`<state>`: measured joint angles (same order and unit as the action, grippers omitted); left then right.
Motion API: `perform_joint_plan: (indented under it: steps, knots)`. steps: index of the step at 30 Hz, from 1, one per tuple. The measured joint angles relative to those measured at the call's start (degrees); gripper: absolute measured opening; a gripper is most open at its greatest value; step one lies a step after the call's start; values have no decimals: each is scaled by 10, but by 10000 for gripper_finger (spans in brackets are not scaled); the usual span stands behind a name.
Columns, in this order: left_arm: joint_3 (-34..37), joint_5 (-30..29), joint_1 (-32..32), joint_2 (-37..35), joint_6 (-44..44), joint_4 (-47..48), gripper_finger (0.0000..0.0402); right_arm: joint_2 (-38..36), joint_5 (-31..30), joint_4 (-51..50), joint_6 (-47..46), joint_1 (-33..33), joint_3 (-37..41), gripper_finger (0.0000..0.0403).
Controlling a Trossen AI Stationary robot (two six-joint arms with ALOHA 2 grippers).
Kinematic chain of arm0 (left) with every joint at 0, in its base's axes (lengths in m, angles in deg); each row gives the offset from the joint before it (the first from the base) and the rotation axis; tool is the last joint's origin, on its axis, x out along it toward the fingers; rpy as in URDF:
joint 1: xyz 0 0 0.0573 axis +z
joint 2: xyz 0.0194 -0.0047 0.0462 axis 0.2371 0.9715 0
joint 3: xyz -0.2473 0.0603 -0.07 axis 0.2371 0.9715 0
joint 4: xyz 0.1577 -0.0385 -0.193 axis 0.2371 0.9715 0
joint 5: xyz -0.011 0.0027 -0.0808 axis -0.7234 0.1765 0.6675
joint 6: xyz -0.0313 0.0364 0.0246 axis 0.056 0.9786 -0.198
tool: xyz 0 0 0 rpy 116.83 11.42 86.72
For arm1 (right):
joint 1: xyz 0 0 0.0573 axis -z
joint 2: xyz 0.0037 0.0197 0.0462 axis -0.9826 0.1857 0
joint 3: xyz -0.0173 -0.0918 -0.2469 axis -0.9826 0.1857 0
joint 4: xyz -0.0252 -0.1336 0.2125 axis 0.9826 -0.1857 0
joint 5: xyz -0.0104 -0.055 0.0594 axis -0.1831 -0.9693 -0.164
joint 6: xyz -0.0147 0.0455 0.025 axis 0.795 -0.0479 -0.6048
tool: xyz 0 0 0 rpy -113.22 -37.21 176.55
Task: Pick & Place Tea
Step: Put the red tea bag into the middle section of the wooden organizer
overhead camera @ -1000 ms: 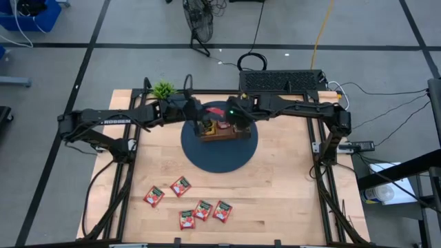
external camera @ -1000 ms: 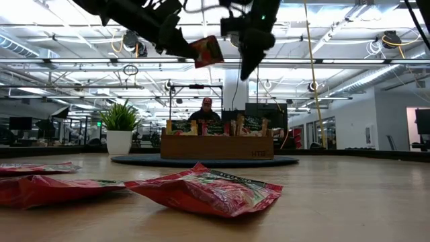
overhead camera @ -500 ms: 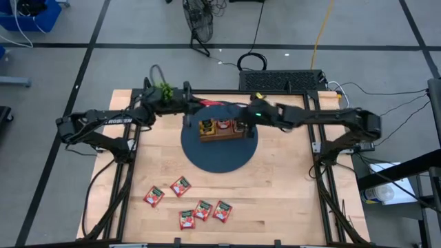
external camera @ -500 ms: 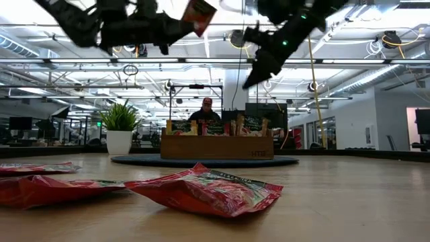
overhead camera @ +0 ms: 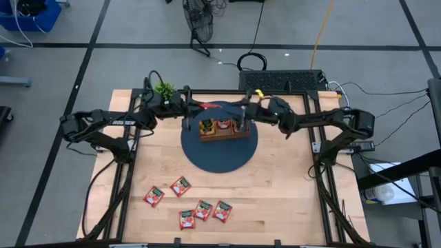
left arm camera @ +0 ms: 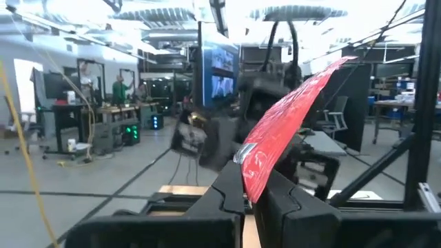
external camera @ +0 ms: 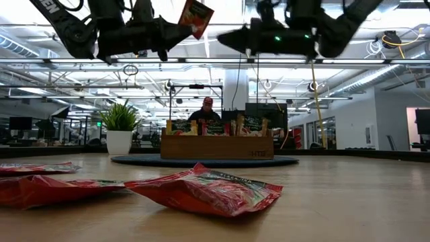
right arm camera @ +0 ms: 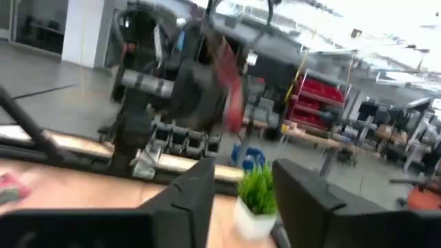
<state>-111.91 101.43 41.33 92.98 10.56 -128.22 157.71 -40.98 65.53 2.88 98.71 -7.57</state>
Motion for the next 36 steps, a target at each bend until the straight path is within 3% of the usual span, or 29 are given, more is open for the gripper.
perform_joint_plan:
  steps: [5, 10, 21, 27, 36]
  knots:
    - [0, -1, 0, 0, -6, 16, 13, 5, 24, -30, 4, -2, -65, 160]
    - [0, -16, 0, 0, -2, 30, 13, 5, 56, -87, 0, -4, -101, 140]
    - [0, -18, 0, 0, 3, 34, 13, 14, 56, -124, 1, -15, -120, 109]
    - [0, -29, 0, 0, 10, 59, 13, 22, 51, -394, 21, -16, -261, 95]
    - [0, -31, 1, 0, 15, 63, 12, 103, -31, -788, 93, -31, -534, 82]
